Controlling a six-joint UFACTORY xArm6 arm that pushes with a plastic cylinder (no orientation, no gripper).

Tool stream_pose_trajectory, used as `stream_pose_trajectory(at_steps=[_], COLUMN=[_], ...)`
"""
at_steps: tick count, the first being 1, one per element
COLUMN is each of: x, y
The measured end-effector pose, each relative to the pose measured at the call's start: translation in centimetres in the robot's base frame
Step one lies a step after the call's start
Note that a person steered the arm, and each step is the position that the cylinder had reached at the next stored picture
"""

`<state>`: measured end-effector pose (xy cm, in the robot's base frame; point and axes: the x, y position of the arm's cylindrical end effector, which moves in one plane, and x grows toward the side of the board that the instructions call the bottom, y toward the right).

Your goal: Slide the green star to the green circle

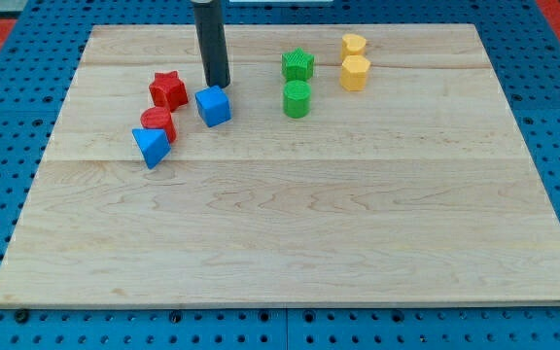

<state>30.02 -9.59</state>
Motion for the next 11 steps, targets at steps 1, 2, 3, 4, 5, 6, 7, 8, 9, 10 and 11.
stream_pose_trajectory(at_steps=[1, 2, 3, 4, 5, 6, 7, 8, 9, 10, 11], x=[0.0, -2.3, -7.2, -7.6, -5.6, -4.1, -0.9, -6.1, -4.3, -0.2, 0.6], y=[-8.7, -1.6, 7.1, 16.0, 14.7, 14.7, 14.5, 14.4, 12.3, 12.2, 12.2])
